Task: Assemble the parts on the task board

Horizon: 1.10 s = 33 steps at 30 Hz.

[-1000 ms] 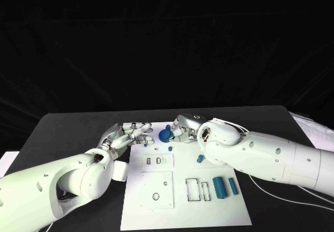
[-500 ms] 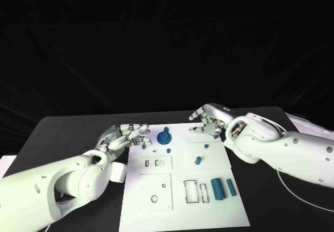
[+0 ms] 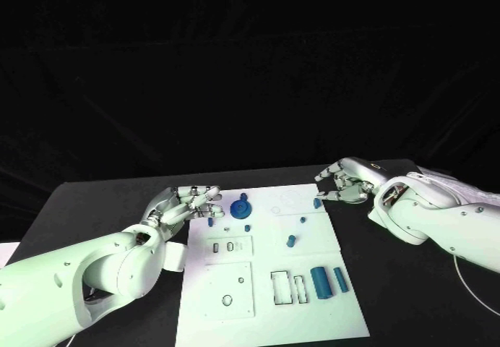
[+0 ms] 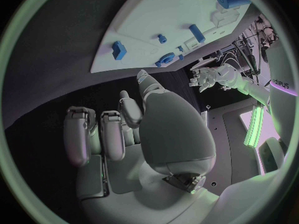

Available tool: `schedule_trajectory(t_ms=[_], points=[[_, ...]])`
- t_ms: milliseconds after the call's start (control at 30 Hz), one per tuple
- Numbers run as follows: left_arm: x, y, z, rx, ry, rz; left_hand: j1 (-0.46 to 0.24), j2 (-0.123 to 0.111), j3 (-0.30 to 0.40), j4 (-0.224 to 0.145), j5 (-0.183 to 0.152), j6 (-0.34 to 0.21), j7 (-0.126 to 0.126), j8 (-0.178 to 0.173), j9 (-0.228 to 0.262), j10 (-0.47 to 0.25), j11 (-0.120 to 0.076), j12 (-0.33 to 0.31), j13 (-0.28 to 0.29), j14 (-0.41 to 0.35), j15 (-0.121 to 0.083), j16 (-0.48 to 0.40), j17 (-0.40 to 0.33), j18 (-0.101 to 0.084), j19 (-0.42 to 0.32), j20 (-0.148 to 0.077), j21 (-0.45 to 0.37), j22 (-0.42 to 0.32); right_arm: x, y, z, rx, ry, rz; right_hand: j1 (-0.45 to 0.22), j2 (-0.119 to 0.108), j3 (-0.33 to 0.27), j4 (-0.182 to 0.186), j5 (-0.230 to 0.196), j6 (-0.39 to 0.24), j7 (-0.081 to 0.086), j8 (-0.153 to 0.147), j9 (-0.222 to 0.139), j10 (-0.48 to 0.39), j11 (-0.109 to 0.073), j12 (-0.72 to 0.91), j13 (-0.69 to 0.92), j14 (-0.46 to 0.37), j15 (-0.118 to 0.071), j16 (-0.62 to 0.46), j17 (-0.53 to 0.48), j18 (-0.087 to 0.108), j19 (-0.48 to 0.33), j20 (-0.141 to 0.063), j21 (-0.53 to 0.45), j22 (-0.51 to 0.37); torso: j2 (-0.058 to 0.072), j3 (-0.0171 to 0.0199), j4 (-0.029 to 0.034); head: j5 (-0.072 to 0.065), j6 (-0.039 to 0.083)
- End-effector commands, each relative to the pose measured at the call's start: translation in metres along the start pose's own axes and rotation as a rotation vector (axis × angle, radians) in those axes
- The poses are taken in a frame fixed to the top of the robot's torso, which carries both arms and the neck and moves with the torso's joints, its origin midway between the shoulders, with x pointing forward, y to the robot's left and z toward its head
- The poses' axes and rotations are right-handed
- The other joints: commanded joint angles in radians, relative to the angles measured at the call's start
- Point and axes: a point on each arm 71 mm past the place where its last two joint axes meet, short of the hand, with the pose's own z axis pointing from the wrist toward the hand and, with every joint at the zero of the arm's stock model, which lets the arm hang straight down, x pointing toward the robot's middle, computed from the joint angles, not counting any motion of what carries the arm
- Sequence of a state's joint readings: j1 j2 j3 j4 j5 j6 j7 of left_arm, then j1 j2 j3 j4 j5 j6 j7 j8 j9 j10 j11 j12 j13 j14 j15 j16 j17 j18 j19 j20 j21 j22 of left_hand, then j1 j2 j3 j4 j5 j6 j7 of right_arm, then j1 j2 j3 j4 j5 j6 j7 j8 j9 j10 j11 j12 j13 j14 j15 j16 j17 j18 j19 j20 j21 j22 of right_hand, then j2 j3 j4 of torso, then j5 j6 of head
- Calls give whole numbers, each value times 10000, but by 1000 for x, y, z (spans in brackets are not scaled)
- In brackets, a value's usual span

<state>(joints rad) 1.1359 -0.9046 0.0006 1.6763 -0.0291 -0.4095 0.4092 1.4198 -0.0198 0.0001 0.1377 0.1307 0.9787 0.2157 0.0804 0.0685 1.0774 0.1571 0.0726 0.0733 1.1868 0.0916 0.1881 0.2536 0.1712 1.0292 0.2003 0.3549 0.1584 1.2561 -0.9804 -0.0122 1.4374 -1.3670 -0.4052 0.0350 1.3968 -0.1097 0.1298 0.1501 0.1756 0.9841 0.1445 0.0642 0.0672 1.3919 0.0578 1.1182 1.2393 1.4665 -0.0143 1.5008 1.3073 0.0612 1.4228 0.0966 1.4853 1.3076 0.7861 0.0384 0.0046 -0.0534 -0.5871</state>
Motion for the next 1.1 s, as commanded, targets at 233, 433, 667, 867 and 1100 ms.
schedule_trajectory(t_ms=[233, 433, 667, 867, 1100], points=[[-1, 0, 2, 176, 204, -48, 41, 86, 6, -79, -21, 17, 18, -25, -2, 1, 8, -32, -3, 21, 55, -43, 21, 97, 24, 10, 50, 14, 15, -13, 0, -139, 698, 228, 120, -25, -7, -69, -43, -111, 33, -32, -17, -83, -7, -57, -14, 742, 1, -33, 1247, -107, -99, 1, -40, 408, -2, 69, -2, -2, -89], [-2, 0, 2, 170, 184, -40, 41, 86, 6, -79, -21, 17, 18, -25, -2, 1, 8, -32, -3, 21, 55, -43, 21, 97, 24, 10, 50, 14, 25, -14, 0, -96, 1008, 305, 162, 17, 16, -86, -30, -114, 36, -17, -11, -87, -5, -59, -15, 743, 5, -32, 1251, -109, -93, 6, -38, 417, -3, 58, -18, 28, -122], [-2, 0, 3, 158, 170, -34, 58, 96, 13, -96, -19, 21, 17, -27, -2, 3, 6, -35, -2, 19, 53, -50, 31, 98, 22, 9, 49, 14, 31, -16, 4, -29, 1152, 304, 261, 140, 86, -133, -63, -46, 38, 25, 10, -89, -5, -50, -6, 747, 7, -27, 1266, -109, -91, 13, -40, 420, -8, 46, -4, 13, -127], [-2, 1, 3, 155, 169, -34, 58, 96, 13, -96, -19, 21, 17, -27, -2, 3, 6, -35, -2, 19, 53, -50, 31, 98, 22, 9, 49, 14, 36, -16, 7, -20, 1207, 253, 357, 267, 169, -196, -184, 55, 34, 52, 25, -85, -10, -29, 11, 754, 4, -16, 1294, -109, -86, 14, -39, 427, -6, 48, 10, 18, -153], [-2, 1, 3, 148, 163, -31, 70, 103, 17, -108, -20, 22, 19, -30, -1, 4, 6, -37, -3, 19, 51, -56, 40, 99, 21, 8, 50, 14, 40, -15, 9, -18, 1335, 247, 497, 456, 346, -308, -253, 303, -3, 113, 50, -75, -44, 8, 40, 764, -19, 3, 1337, -111, -76, 1, -36, 442, -15, 46, -6, 26, -174]])
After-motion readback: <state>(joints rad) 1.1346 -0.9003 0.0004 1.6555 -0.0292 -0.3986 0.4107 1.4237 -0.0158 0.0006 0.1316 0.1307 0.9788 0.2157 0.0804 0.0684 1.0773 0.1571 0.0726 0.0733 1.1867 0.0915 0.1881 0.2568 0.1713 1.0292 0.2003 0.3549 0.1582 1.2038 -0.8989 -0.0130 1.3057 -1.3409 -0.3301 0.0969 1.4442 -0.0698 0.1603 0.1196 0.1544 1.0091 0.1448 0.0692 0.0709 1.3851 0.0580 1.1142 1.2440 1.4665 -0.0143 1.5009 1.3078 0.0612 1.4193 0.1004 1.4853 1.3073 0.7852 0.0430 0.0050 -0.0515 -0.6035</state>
